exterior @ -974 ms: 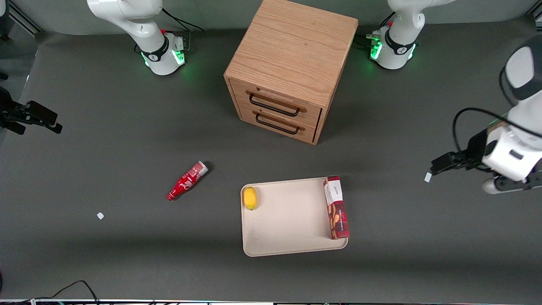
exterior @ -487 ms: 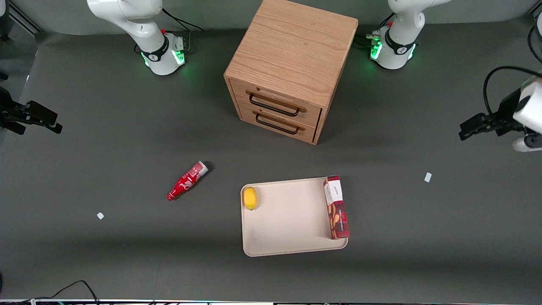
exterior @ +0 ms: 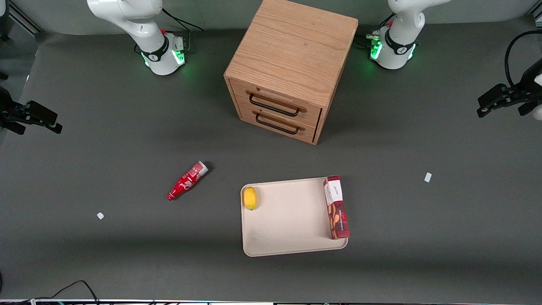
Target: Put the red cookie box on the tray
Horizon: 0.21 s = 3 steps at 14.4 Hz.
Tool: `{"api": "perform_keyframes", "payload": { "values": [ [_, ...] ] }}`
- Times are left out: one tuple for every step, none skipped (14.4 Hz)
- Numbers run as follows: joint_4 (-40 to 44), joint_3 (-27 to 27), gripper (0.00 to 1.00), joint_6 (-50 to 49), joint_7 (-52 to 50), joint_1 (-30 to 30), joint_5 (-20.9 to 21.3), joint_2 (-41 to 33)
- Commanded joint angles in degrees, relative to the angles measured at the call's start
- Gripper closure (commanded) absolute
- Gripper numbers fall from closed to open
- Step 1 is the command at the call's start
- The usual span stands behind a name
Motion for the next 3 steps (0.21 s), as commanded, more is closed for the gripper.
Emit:
{"api": "perform_keyframes", "payload": {
  "values": [
    [0.2,-0.1,0.00,-1.7,1.3,0.1,-0.2,-1.1],
    [0.4,-0.1,0.00,-2.1,1.3,0.1,-0.3,-1.0],
    [0.6,-0.1,0.00,-2.2,1.3,0.1,-0.3,-1.0]
  ]
}}
